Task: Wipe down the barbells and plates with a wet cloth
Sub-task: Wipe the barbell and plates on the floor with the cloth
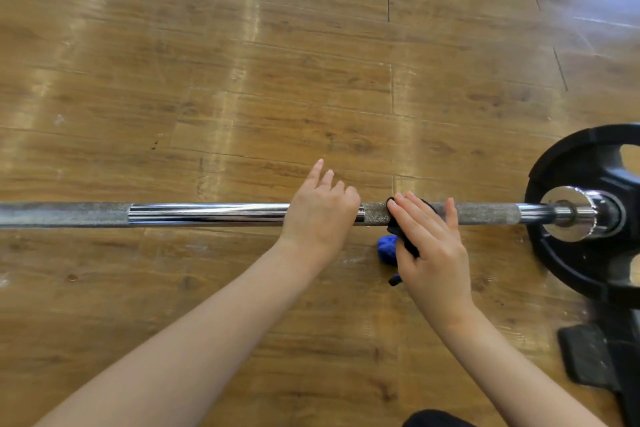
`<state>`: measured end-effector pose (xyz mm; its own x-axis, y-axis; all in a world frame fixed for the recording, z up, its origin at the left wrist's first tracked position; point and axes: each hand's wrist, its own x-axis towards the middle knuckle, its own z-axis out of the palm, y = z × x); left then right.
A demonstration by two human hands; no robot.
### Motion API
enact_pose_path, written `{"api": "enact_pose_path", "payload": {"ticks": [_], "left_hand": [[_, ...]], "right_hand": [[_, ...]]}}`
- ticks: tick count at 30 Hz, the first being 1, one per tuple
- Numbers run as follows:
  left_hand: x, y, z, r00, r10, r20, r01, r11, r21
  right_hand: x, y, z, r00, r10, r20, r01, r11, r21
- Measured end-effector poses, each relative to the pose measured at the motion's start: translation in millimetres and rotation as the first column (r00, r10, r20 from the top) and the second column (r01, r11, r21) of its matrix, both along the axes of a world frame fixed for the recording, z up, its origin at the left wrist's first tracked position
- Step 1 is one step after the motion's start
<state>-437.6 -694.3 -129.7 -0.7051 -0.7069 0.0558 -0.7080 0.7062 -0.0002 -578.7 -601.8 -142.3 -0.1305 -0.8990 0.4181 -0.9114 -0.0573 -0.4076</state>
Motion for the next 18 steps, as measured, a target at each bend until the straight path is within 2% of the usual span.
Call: {"api": "enact_pose_path", "payload": {"ticks": [3,6,9,13,18], "left_hand": [[0,3,-6,0.999,0.005,-0.052,-0.011,0.994,-0.113],[0,3,-7,0.996,0.019,-0.086,-0.03,0.992,-0.122],[-1,3,-9,0.995,0.024,-0.094,-0.036,0.991,-0.129],[-1,2,-10,0.992,0.02,-0.126,-0.036,0.991,-0.129],[-4,4,-8,0.994,0.081,-0.075,-0.088,0.992,-0.095]], "right_hand": [[9,-5,2,0.996,0.071,-0.057,-0.074,0.996,-0.057],[20,-10,-2,0.976,0.171,-0.134,-0.178,0.983,-0.043],[4,-1,-11,0.971,0.142,-0.193,-0.15,0.988,-0.027],[-8,10,-11,0.984,0.016,-0.18,-0.032,0.996,-0.083],[18,6,-14,0.976,0.122,-0.181,-0.133,0.99,-0.046]]}}
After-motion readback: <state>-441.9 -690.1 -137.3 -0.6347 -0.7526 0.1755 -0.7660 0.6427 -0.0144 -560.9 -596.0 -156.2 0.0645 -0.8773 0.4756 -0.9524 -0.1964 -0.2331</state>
